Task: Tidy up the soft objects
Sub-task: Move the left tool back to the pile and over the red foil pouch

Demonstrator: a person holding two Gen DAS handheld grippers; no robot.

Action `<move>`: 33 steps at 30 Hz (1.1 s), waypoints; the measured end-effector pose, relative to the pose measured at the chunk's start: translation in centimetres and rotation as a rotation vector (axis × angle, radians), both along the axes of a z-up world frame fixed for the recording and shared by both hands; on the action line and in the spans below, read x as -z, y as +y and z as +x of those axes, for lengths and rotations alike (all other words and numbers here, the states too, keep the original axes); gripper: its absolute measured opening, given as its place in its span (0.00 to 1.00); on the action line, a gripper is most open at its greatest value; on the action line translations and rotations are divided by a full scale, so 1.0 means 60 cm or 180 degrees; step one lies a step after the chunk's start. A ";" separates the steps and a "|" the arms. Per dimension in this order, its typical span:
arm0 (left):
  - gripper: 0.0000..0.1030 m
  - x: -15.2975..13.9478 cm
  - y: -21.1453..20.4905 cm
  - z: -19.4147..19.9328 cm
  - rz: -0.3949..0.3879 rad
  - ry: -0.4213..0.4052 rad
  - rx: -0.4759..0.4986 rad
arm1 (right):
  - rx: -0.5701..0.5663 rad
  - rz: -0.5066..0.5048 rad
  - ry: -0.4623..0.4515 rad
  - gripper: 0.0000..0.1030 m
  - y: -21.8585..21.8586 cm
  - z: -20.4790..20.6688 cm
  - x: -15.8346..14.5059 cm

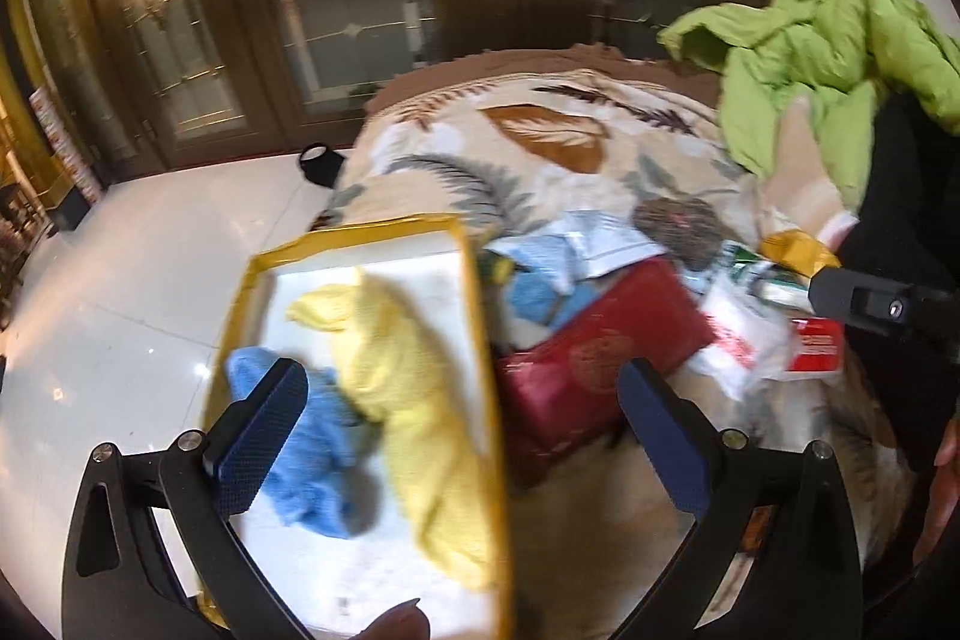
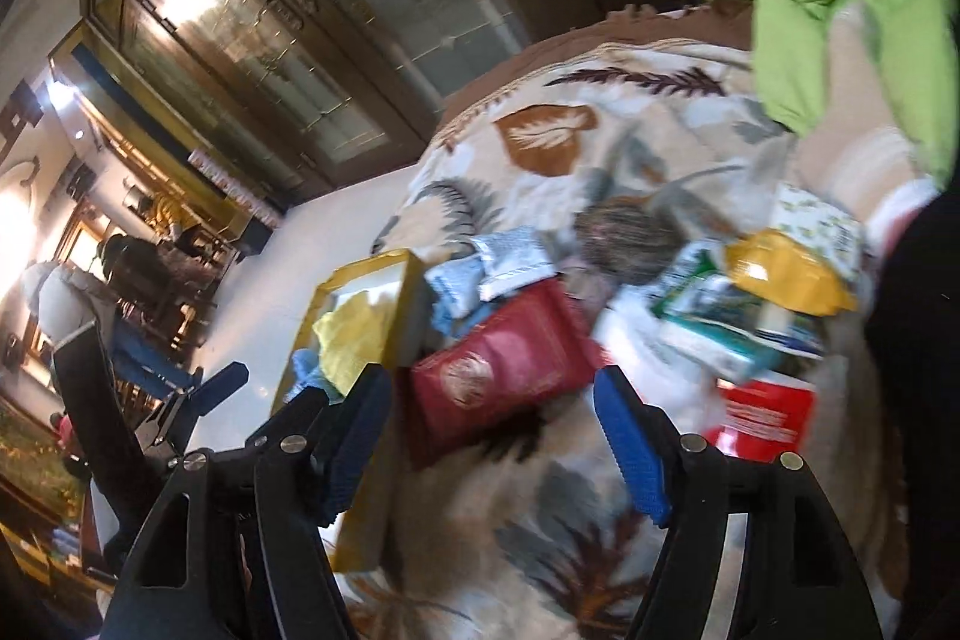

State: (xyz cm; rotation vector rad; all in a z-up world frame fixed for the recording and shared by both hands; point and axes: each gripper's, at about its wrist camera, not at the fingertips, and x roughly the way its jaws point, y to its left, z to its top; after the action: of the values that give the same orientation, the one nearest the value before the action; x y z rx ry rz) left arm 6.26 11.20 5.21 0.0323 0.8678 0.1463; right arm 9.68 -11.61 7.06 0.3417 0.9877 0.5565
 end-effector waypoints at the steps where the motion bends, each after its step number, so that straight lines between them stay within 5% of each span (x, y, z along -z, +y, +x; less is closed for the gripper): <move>1: 1.00 0.000 -0.010 0.002 -0.0005 0.0001 0.0033 | 0.0023 -0.0016 -0.0002 0.70 -0.010 -0.002 0.001; 12: 1.00 0.015 -0.057 0.034 -0.0354 0.0189 0.0279 | 0.0179 -0.0264 0.0134 0.71 -0.088 -0.021 0.054; 15: 1.00 0.024 -0.071 0.052 -0.0428 0.0301 0.0635 | 0.0225 -0.0274 0.0226 0.71 -0.100 -0.021 0.072; 23: 1.00 0.073 -0.124 0.078 -0.0176 0.0698 0.1660 | 0.0255 -0.0251 0.0301 0.71 -0.109 -0.015 0.089; 33: 1.00 0.133 -0.135 0.123 0.0267 0.0972 0.1798 | 0.0314 -0.0252 0.0389 0.71 -0.115 -0.001 0.102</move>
State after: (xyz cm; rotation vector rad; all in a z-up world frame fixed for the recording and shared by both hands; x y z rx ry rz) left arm 13.66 3.09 -2.76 0.3827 1.1239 -0.3604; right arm 9.60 -18.49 0.93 0.3549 1.1015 0.4095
